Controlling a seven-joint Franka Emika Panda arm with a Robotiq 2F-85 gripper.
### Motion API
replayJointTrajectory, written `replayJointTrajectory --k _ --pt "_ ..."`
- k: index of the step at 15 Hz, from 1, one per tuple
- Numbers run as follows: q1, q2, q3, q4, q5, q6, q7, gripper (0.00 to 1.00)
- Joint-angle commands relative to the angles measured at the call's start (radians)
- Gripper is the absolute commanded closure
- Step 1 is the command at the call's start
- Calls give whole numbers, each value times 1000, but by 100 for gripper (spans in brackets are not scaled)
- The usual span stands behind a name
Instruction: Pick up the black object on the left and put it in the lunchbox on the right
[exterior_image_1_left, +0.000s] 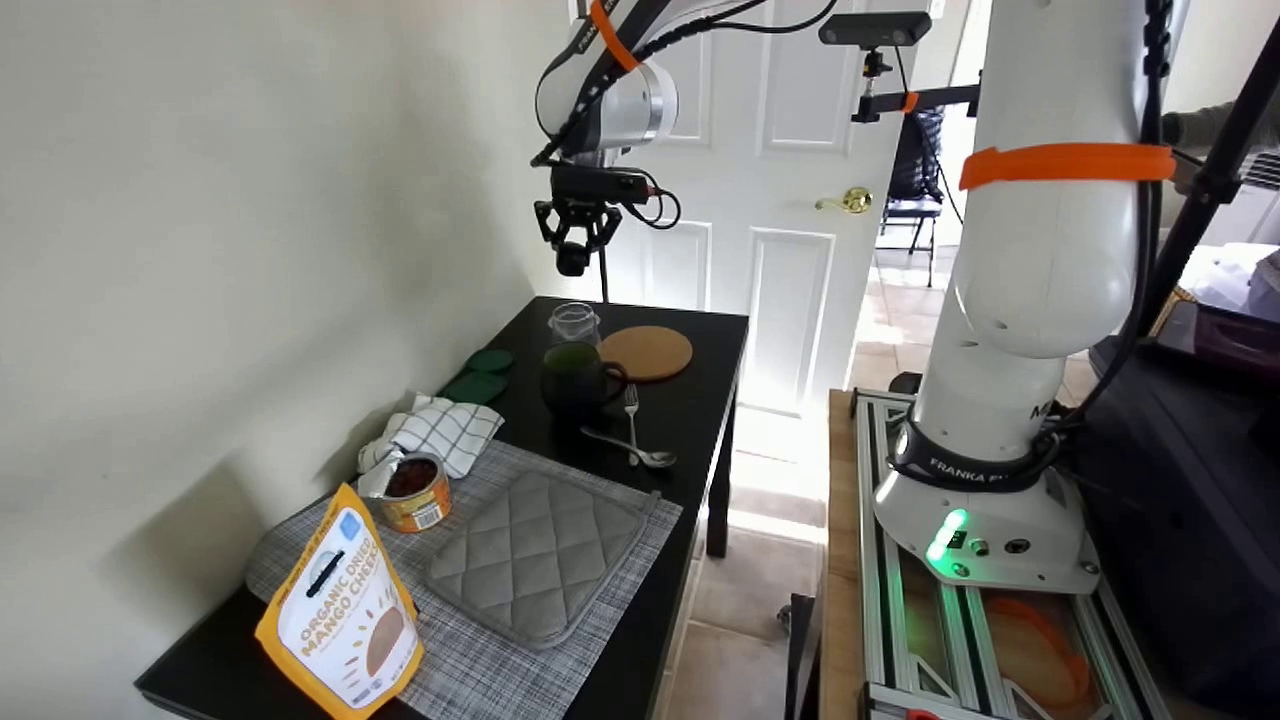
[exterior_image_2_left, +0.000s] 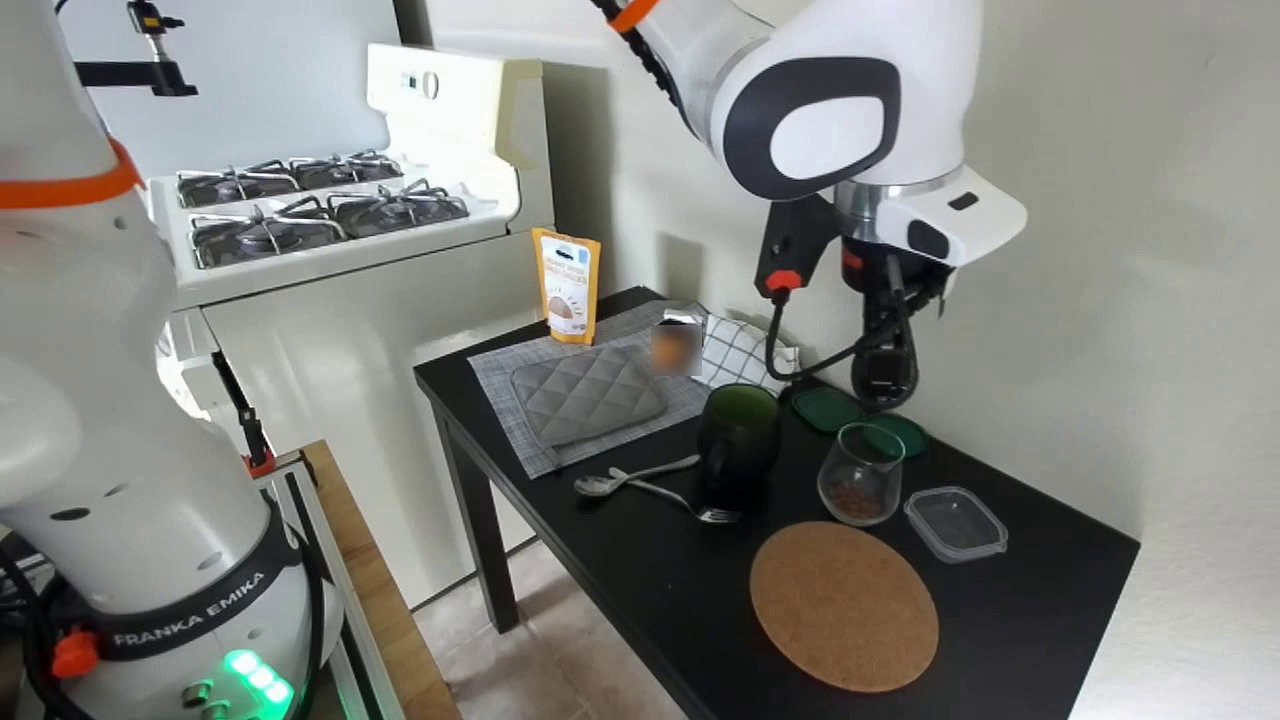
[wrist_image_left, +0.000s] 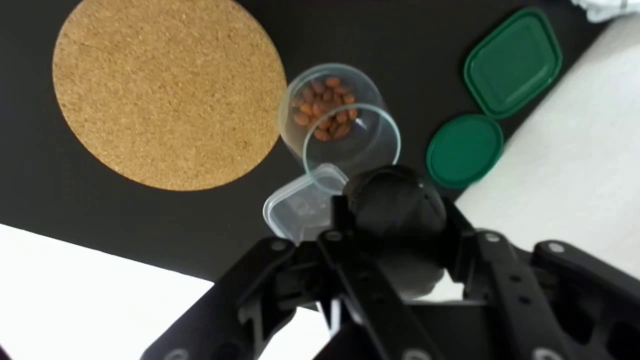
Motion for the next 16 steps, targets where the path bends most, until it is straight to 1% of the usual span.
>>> replayJointTrajectory --k 1,2,4,5,6,7,8,9,12,14,16 --pt "-6 17 -17 33 27 -2 -2 81" --pt "-14 26 -24 52 31 -3 -7 56" --pt "-13 28 -25 52 30 -3 -7 56" --pt "-10 28 -22 50 30 -3 -7 81" --pt "-10 47 -26 75 30 -9 8 81" --pt "-23 87 -37 133 31 -28 11 81" --pt "-31 103 -44 158 34 -44 0 81" --pt "-47 138 -49 212 50 -76 -21 81" --pt "-66 229 -63 315 56 -110 6 81" --pt "-76 287 -59 380 67 -120 13 81" --pt "-95 338 -41 441 107 -126 -5 81"
